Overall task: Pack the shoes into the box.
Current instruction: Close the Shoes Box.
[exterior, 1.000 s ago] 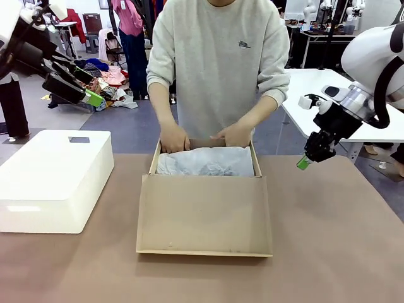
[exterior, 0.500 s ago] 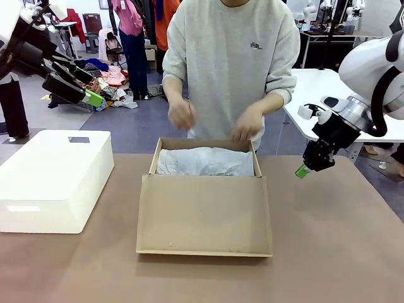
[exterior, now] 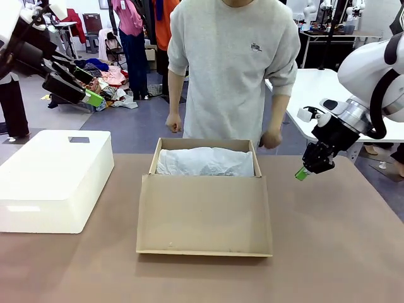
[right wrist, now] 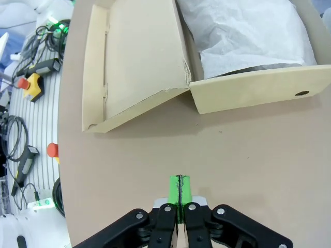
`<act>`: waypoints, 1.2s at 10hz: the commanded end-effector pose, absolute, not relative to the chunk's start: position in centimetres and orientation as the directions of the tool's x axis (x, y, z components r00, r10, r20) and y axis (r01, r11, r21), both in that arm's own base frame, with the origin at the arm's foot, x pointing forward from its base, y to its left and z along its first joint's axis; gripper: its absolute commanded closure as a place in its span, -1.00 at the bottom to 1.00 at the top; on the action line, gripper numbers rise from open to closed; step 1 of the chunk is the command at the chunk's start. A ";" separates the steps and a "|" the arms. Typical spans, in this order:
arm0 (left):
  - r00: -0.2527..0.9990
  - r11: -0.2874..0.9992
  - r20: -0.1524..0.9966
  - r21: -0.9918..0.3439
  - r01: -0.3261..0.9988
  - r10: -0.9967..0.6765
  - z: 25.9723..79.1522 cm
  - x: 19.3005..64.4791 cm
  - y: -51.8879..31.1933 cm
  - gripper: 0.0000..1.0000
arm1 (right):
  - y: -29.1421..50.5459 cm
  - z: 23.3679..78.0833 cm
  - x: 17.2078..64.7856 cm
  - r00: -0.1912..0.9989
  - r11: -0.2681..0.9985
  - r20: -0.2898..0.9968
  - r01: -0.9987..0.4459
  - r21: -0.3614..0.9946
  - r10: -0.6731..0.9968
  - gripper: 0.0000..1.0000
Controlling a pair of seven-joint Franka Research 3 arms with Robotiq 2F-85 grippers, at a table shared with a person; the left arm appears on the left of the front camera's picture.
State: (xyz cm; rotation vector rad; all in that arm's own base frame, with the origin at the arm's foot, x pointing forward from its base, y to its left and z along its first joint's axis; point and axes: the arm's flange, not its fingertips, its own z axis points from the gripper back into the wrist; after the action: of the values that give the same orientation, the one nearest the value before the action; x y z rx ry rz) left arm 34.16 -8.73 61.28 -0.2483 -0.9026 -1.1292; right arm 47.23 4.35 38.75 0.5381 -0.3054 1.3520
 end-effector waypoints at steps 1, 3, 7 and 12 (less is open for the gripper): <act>0.113 0.426 0.733 0.256 0.868 -0.670 61.2 34.2 -8.6 -1.00 | 4.2 38.9 47.3 0.201 0.122 0.507 -0.975 0.185 0.838 1.00; 0.113 0.426 0.733 0.256 0.868 -0.670 61.2 34.2 -8.6 -1.00 | 4.4 38.8 47.2 0.204 0.122 0.506 -0.974 0.190 0.838 1.00; 0.113 0.426 0.733 0.256 0.868 -0.670 61.2 34.2 -8.6 -1.00 | 4.6 36.9 48.5 0.105 -0.027 0.552 -0.974 0.226 0.827 1.00; 0.113 0.426 0.733 0.256 0.868 -0.670 61.2 34.2 -8.6 -1.00 | 5.5 32.9 49.4 -0.024 -0.171 0.647 -0.971 0.166 0.762 1.00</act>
State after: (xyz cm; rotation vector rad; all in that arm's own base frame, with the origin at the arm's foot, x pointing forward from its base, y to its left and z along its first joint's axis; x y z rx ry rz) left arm 34.17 -8.72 61.28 -0.2482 -0.9026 -1.1290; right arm 48.54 5.38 33.32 0.6841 -0.3131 1.5774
